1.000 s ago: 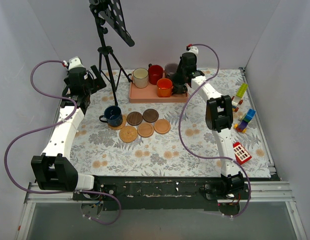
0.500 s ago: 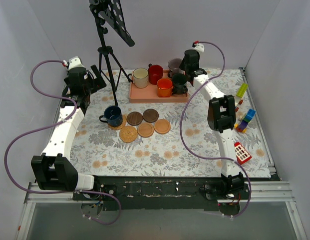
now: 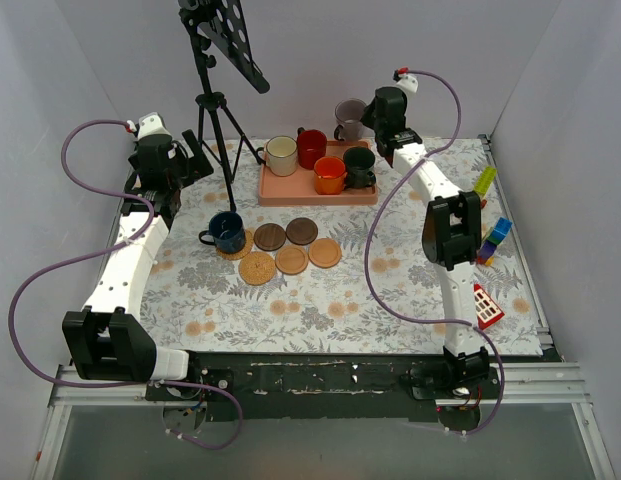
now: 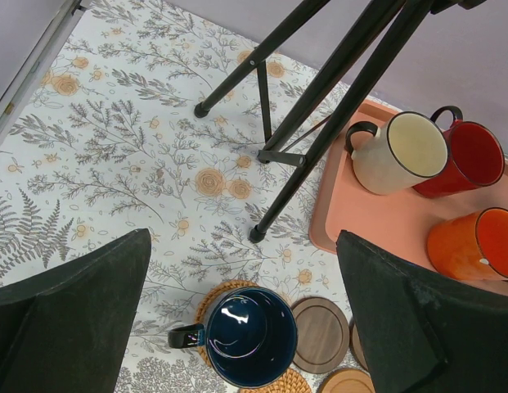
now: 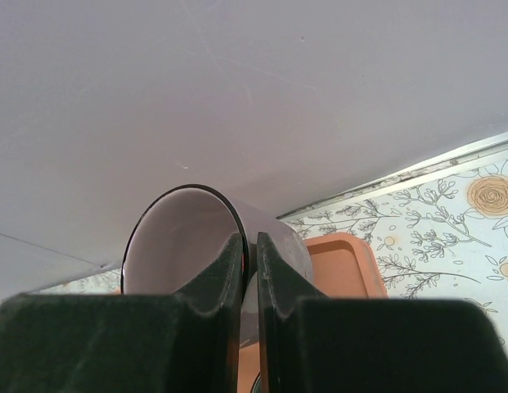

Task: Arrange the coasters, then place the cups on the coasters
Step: Pick up the cup from the tray.

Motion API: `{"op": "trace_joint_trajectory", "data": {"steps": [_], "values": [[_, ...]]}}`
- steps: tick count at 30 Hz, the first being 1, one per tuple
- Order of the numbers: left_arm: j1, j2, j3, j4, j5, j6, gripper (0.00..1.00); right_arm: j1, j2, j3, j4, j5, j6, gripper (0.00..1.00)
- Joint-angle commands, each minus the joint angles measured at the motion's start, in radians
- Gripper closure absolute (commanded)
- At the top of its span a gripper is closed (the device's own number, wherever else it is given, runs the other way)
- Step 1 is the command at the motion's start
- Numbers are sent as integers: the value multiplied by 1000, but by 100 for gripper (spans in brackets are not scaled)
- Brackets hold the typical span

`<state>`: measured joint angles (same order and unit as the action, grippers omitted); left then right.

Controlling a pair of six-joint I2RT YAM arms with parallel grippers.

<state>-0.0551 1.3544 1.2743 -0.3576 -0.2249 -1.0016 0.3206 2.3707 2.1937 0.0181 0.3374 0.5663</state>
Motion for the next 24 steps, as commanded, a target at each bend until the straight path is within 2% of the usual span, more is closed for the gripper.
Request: {"op": "trace_joint_trajectory", "data": {"steps": [1, 6, 11, 18, 24], "values": [[5, -3, 37, 25, 10, 12, 2, 5, -148, -20, 160, -1, 37, 99], [3, -3, 34, 40, 36, 17, 2, 18, -197, -57, 171, -15, 24, 99], [1, 3, 39, 72, 110, 14, 6, 40, -249, -100, 172, -17, 20, 99], [-5, 25, 59, 98, 122, 4, 7, 60, -301, -186, 157, -61, 79, 99], [-18, 35, 88, 101, 134, -18, 7, 106, -356, -253, 186, -61, 61, 99]]}}
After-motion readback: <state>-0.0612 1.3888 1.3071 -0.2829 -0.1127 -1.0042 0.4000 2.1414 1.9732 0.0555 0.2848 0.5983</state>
